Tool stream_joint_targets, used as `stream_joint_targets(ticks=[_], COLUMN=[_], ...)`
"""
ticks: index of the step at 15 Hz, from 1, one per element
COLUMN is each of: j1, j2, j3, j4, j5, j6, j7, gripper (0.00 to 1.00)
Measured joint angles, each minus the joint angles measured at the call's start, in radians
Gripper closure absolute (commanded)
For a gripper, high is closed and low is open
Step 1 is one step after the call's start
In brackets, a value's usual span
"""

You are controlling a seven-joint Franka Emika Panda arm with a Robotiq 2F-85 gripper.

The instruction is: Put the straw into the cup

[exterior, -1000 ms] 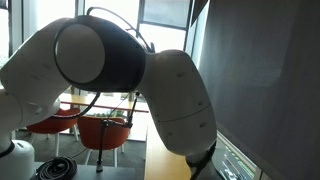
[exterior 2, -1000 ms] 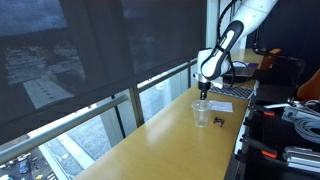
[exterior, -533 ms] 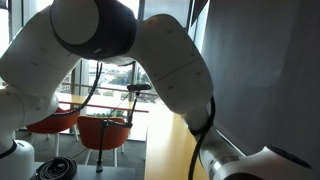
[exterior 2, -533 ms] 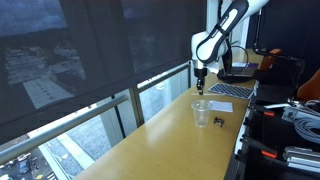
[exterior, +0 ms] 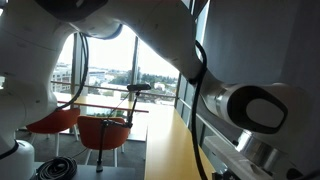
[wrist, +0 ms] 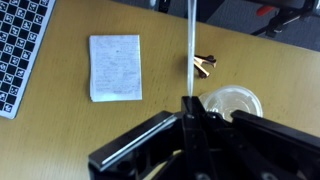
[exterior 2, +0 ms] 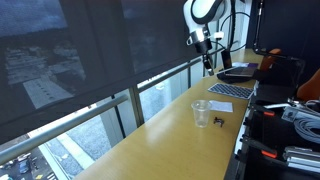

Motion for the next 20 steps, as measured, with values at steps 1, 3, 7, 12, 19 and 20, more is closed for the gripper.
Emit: stream_joint_targets(ticks=[1, 3, 7, 12, 19, 20], j1=[0.0, 0.0, -0.002, 0.0, 0.01, 0.011], j2=[-0.015, -0.032, -0.033, -0.033, -0.03, -0.029], j3=[0.006, 0.014, 0.026, 0.053, 0.069, 0.07], j4=[0.004, 0.005, 0.005, 0.004, 0.002, 0.002], j5=[0.002, 0.018, 0.081, 0.136, 0.137, 0.137], j6=[-0.047, -0.119, -0.207, -0.28, -0.295, -0.295], j7=[-0.006, -0.034, -0.111, -0.153, -0.153, -0.153], gripper=[1.0, 1.0, 1.0, 1.0, 1.0, 1.0])
